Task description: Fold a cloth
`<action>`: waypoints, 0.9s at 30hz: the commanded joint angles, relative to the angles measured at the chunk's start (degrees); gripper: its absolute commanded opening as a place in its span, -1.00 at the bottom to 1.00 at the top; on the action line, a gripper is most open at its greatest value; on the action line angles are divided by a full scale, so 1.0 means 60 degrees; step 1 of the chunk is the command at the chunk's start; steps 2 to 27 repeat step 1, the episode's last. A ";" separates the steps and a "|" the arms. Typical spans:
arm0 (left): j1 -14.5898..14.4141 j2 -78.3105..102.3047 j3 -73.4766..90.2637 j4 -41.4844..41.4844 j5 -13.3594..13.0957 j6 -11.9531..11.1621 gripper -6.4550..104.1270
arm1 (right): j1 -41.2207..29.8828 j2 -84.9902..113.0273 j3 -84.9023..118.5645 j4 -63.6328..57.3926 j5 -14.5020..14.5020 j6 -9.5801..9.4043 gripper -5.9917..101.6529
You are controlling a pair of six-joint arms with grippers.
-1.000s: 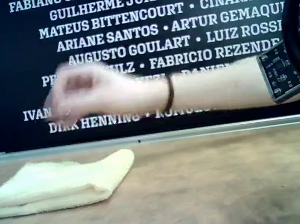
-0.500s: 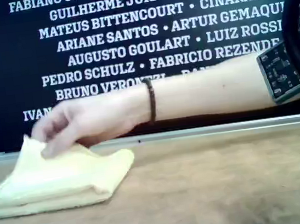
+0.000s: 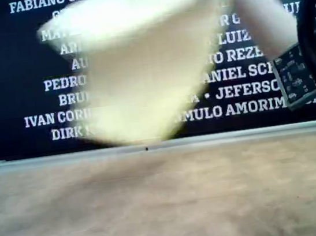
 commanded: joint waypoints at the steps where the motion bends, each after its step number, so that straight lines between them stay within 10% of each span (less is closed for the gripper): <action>1: 0.0146 0.0103 -0.0146 0.0029 0.0059 -0.0044 -0.88 | 0.0073 0.0366 0.0132 0.0161 -0.0015 -0.0015 -0.91; 27: 0.0146 0.0103 -0.0146 0.0029 0.0059 -0.0044 -0.88 | 0.0073 0.0366 0.0132 0.0161 -0.0015 -0.0015 -0.91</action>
